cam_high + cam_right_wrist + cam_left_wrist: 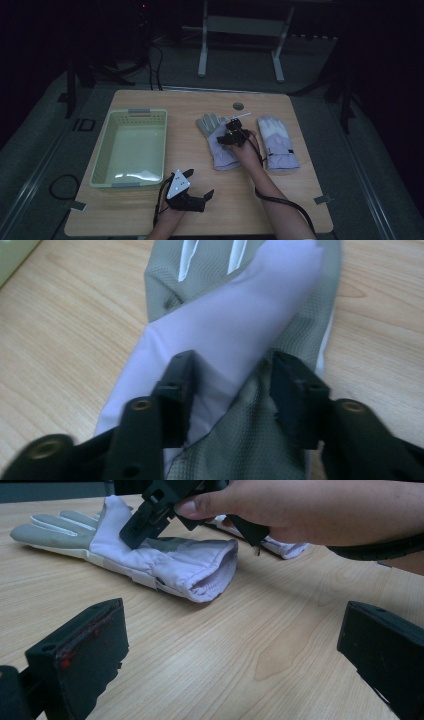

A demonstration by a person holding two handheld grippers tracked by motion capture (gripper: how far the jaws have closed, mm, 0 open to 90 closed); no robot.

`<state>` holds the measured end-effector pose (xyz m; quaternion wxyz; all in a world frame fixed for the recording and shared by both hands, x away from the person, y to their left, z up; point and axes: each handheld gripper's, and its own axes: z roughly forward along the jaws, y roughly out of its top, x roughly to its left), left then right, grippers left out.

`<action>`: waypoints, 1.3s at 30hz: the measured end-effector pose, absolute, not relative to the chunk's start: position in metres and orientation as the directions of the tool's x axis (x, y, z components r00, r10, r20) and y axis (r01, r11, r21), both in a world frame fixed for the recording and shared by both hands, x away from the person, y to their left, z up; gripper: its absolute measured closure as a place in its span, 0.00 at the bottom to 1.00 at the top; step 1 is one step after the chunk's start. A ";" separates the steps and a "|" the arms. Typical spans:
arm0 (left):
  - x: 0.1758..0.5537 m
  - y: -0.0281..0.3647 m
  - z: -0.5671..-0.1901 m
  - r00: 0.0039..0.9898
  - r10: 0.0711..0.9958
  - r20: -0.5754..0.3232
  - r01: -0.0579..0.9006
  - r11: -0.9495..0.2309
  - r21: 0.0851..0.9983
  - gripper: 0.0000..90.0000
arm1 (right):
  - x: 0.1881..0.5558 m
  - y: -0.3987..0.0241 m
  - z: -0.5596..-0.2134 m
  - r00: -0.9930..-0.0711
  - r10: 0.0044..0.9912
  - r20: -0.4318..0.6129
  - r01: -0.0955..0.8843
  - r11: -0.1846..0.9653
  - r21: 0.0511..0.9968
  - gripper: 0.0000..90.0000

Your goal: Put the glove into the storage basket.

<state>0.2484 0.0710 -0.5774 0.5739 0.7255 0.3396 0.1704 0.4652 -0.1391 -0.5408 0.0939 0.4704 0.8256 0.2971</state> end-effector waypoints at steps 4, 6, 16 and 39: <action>0.249 0.071 -0.577 0.711 0.688 -0.146 0.300 -0.108 0.948 0.00 | 0.465 -0.137 -0.538 -0.550 0.823 0.140 0.728 0.392 0.562 0.83; 0.249 0.072 -0.577 0.711 0.687 -0.150 0.302 -0.106 0.947 0.00 | 0.464 -0.136 -0.537 -0.555 0.821 0.135 0.723 0.397 0.565 0.85; 0.249 0.072 -0.577 0.706 0.693 -0.143 0.298 -0.108 0.948 0.00 | 0.452 -0.146 -0.513 -0.560 0.807 0.189 0.710 0.350 0.610 0.92; 0.249 0.072 -0.577 0.691 0.711 -0.132 0.295 -0.110 0.949 0.00 | 0.387 -0.179 -0.448 -0.435 0.883 0.177 0.676 0.190 0.712 0.93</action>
